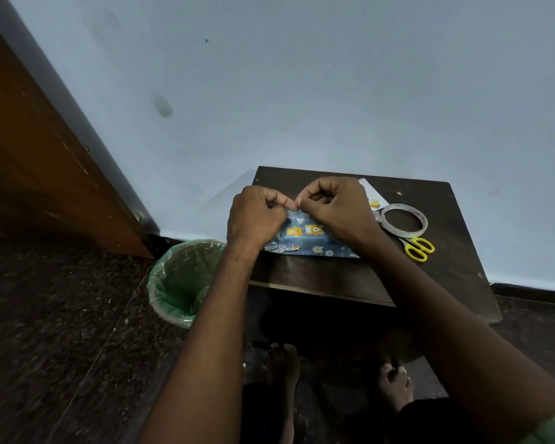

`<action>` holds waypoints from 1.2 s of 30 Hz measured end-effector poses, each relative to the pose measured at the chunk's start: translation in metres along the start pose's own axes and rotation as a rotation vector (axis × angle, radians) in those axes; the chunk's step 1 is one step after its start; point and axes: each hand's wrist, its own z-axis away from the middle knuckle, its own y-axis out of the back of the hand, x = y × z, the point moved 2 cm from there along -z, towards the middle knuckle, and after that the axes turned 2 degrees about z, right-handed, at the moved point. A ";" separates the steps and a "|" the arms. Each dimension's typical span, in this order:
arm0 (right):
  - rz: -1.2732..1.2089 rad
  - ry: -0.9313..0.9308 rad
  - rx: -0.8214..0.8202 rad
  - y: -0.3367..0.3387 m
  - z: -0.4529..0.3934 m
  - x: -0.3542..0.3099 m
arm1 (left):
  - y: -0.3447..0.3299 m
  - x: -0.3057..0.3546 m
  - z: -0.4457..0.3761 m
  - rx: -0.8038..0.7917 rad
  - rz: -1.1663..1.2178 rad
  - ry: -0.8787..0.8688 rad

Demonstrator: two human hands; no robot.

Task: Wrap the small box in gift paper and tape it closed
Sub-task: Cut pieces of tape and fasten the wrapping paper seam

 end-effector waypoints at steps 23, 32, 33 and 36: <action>-0.029 -0.031 -0.030 -0.008 -0.009 0.004 | 0.004 -0.006 -0.007 0.010 0.020 -0.077; -0.193 -0.183 -0.153 -0.015 -0.013 0.007 | 0.013 -0.016 -0.012 0.104 0.019 0.068; -0.211 -0.206 -0.172 -0.016 -0.014 0.008 | 0.015 -0.020 -0.013 0.093 0.037 0.139; -0.189 -0.249 -0.232 -0.014 -0.016 0.008 | 0.014 -0.032 -0.013 -0.028 0.166 0.367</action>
